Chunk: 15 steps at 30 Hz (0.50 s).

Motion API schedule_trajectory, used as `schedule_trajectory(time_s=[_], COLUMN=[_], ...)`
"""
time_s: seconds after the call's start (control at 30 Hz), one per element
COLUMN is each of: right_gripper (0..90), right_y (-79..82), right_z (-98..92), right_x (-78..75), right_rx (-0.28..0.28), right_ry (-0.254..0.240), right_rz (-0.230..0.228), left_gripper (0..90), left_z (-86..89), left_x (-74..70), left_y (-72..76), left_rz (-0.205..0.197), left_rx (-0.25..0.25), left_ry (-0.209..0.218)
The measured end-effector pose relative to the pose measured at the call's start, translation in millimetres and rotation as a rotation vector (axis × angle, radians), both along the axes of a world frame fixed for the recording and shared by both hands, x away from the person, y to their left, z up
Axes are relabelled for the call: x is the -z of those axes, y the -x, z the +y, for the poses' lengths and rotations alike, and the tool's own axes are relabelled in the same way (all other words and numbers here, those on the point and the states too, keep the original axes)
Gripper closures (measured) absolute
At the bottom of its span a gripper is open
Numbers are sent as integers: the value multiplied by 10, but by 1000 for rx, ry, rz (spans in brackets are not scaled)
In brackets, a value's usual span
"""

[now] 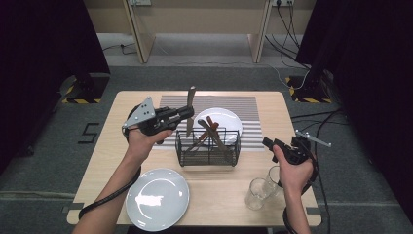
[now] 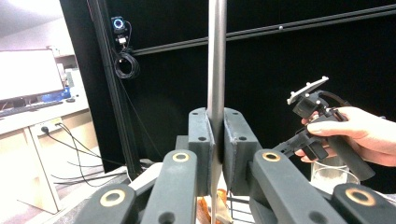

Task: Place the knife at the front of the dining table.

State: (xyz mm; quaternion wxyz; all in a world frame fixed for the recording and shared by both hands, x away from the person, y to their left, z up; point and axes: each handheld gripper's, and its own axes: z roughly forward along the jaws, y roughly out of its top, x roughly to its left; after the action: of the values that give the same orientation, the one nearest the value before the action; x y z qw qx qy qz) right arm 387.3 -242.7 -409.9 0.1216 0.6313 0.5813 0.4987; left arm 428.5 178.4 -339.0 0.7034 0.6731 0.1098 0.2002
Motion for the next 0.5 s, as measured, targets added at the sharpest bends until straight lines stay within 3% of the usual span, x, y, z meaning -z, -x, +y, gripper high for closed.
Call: schedule_trajectory(time_s=[0.5], right_gripper=[458], right_y=[0], right_z=[-4], right_x=[2], right_rx=[-1], right_ry=[6], right_rz=[-4], left_gripper=[830], left_z=[9], left_x=[-32], left_y=[3], left_rz=[-5], left_rx=[0], left_ry=[7])
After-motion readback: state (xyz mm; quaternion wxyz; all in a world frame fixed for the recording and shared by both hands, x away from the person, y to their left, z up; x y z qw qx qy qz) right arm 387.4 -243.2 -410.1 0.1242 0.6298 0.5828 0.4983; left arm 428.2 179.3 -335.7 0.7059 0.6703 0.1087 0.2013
